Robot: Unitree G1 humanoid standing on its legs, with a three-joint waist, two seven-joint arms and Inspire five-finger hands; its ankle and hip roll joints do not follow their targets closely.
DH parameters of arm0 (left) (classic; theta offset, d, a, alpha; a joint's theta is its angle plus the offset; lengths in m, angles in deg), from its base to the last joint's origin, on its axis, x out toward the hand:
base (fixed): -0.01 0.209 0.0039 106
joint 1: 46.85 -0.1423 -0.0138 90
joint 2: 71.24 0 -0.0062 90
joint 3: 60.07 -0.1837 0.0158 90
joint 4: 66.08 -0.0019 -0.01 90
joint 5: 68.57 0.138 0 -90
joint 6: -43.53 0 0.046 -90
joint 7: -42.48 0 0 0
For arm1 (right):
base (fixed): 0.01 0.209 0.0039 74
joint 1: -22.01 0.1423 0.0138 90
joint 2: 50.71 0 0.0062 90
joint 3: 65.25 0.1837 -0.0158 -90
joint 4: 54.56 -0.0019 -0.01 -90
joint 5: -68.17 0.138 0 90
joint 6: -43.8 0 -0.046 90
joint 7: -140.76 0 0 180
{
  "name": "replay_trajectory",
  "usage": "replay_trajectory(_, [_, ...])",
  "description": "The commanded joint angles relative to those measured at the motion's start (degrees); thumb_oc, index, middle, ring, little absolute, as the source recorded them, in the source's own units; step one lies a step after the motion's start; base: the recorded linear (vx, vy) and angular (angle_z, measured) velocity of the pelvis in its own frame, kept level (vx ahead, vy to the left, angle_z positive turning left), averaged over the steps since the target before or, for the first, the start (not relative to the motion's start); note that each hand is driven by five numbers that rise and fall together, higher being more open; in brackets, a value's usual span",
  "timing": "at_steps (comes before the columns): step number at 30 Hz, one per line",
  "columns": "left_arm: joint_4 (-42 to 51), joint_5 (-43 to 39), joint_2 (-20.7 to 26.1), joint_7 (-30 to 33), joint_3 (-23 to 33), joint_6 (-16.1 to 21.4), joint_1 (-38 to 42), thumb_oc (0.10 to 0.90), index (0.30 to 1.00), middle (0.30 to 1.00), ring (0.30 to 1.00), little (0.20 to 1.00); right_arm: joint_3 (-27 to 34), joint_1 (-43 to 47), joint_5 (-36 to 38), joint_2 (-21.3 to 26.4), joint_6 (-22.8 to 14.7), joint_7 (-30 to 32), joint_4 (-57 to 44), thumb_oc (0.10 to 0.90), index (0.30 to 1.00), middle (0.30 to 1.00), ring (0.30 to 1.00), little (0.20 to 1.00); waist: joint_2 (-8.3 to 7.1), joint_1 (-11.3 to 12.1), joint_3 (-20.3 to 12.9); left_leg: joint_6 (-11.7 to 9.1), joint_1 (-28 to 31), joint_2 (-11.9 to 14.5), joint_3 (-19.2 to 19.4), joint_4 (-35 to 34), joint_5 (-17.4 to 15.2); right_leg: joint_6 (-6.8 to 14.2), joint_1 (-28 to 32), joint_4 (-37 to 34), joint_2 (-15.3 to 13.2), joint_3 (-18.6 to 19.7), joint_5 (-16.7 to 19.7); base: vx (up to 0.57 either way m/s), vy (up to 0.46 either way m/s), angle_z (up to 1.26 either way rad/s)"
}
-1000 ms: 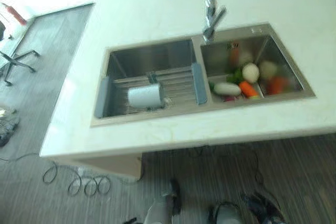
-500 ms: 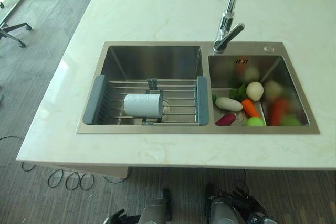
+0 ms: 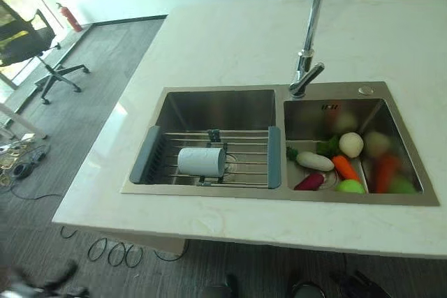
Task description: Place the dishes in the dishwasher.
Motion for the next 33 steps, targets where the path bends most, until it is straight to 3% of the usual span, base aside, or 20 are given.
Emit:
replay_trajectory(1, [5.7, 12.1, 10.4, 12.1, 5.7, 4.8, -1.3, 0.8, 0.9, 0.9, 0.9, 0.9, 0.7, 1.9, 0.0, -0.9, -2.7, -0.7, 0.1, 0.8, 0.9, 0.9, 0.9, 0.9, -1.67, 0.9, -0.4, -2.3, -1.1, 1.9, -1.2, 3.8, -7.0, 5.0, 3.6, 0.3, -2.3, 1.1, -7.9, 0.03, -0.034, 0.07])
replay_trajectory(3, [8.3, 16.1, 16.2, 12.8, 9.7, 5.5, -2.4, 0.8, 0.9, 0.9, 0.9, 0.9, -0.2, 1.9, -0.2, -1.1, -2.4, -0.2, -0.3, 0.8, 0.9, 0.9, 0.9, 0.9, -1.52, 1.2, -0.8, -2.4, -0.6, 2.1, -1.0, 3.8, -7.4, 5.1, 4.1, 0.3, -2.3, 0.7, -8.3, 0.03, -0.02, 0.08])
replay_trajectory(5, [12.3, 20.6, 22.9, 13.9, 14.4, 11.3, -3.4, 0.8, 0.9, 0.9, 0.9, 0.9, -1.3, 2.0, -0.2, -1.3, -1.6, 0.5, -0.9, 0.8, 0.9, 0.9, 0.9, 0.9, -1.44, 1.4, -1.6, -2.4, -0.6, 2.3, -0.8, 3.8, -7.3, 5.1, 4.2, 0.3, -2.2, 0.6, -8.2, 0.03, -0.04, 0.06])
replay_trajectory(8, [18.1, 18.2, 28.1, 8.4, 16.5, 14.3, -2.5, 0.8, 0.9, 0.9, 0.9, 0.9, -2.0, 2.2, 0.4, -1.4, -0.3, 1.6, -1.4, 0.8, 0.9, 0.9, 0.9, 0.9, -1.37, 1.5, -2.2, -2.6, -0.5, 2.4, -0.6, 3.8, -7.4, 5.2, 4.4, 0.3, -2.0, 0.5, -8.2, 0.02, -0.045, 0.06])
replay_trajectory(9, [21.4, 13.9, 30.3, 2.8, 16.0, 18.3, -0.8, 0.8, 0.9, 0.9, 0.9, 0.9, -2.4, 2.4, 1.1, -1.4, 0.3, 1.8, -1.6, 0.8, 0.9, 0.9, 0.9, 0.9, -1.43, 1.3, -2.6, -2.7, -0.1, 2.6, -0.4, 3.8, -7.8, 5.2, 4.7, 0.3, -1.9, 0.6, -8.6, 0.0, -0.034, 0.07])
replay_trajectory(10, [22.0, 12.9, 30.6, 1.5, 15.9, 18.7, -0.4, 0.8, 0.9, 0.9, 0.9, 0.9, -2.4, 2.5, 1.2, -1.5, 0.4, 1.9, -1.7, 0.8, 0.9, 0.9, 0.9, 0.9, -1.44, 1.2, -2.6, -2.6, -0.3, 2.6, -0.3, 3.8, -7.5, 5.2, 4.5, 0.3, -1.9, 0.6, -8.3, 0.02, -0.056, 0.08])
replay_trajectory(12, [31.5, 5.6, 32.2, -9.9, 13.1, 20.0, 3.3, 0.8, 0.9, 0.9, 0.9, 0.9, -2.7, 2.3, 1.5, -1.9, 1.0, 2.2, -2.2, 0.8, 0.9, 0.9, 0.9, 0.9, -1.63, 0.8, -2.9, -2.7, 0.2, 2.6, -0.1, 3.8, -8.1, 5.3, 4.7, 0.3, -1.7, 1.1, -8.6, 0.03, -0.052, 0.02])
replay_trajectory(16, [44.5, -11.4, 30.1, -33.7, 5.6, 12.0, 9.7, 0.8, 0.9, 0.9, 0.9, 0.9, -1.7, 1.8, 1.1, -2.6, 2.0, 3.0, -2.0, 0.8, 0.9, 0.9, 0.9, 0.9, -1.83, -0.1, -3.2, -2.7, 0.2, 2.7, 0.5, 3.8, -7.9, 5.4, 4.2, 0.3, -1.4, 2.0, -8.1, 0.0, -0.027, -0.03])
replay_trajectory(19, [51.4, -11.9, 26.7, -43.8, -0.1, 3.2, 13.6, 0.8, 0.9, 0.9, 0.9, 0.9, 0.0, 1.4, 2.4, -2.9, 2.2, 3.2, -1.0, 0.8, 0.9, 0.9, 0.9, 0.9, -1.99, -0.8, -3.1, -2.6, 0.5, 2.8, 0.9, 3.8, -8.0, 5.6, 4.2, 0.3, -1.1, 2.8, -8.0, 0.01, -0.021, -0.09])
replay_trajectory(23, [55.5, -11.1, 24.5, -49.5, -5.2, -2.3, 16.8, 0.8, 0.9, 0.9, 0.9, 0.9, 1.9, 1.1, 1.8, -2.8, 2.3, 3.0, -0.6, 0.8, 0.9, 0.9, 0.9, 0.9, -2.22, -1.6, -3.1, -2.5, 0.8, 3.1, 1.5, 3.8, -8.0, 5.8, 3.9, 0.3, -0.8, 3.7, -7.7, 0.01, -0.016, -0.15])
replay_trajectory(27, [56.5, -9.5, 25.5, -54.3, -10.5, -9.2, 20.1, 0.8, 0.9, 0.9, 0.9, 0.9, 2.1, 0.6, 2.2, -2.2, 2.8, 2.2, -1.1, 0.8, 0.9, 0.9, 0.9, 0.9, -2.43, -2.8, -2.9, -2.3, 1.0, 3.3, 2.4, 3.8, -7.9, 6.1, 3.3, 0.3, -0.5, 4.8, -7.1, 0.0, -0.006, -0.07])
replay_trajectory(33, [51.4, -2.6, 26.5, -56.6, -15.3, -9.3, 21.7, 0.8, 0.9, 0.9, 0.9, 0.9, 1.4, 0.2, 2.7, -2.8, 3.6, 2.2, -2.1, 0.8, 0.9, 0.9, 0.9, 0.9, -2.61, -3.7, -3.0, -2.2, 1.0, 3.3, 3.1, 3.8, -7.9, 6.4, 2.7, 0.3, -0.2, 5.7, -6.6, -0.01, -0.007, -0.05])
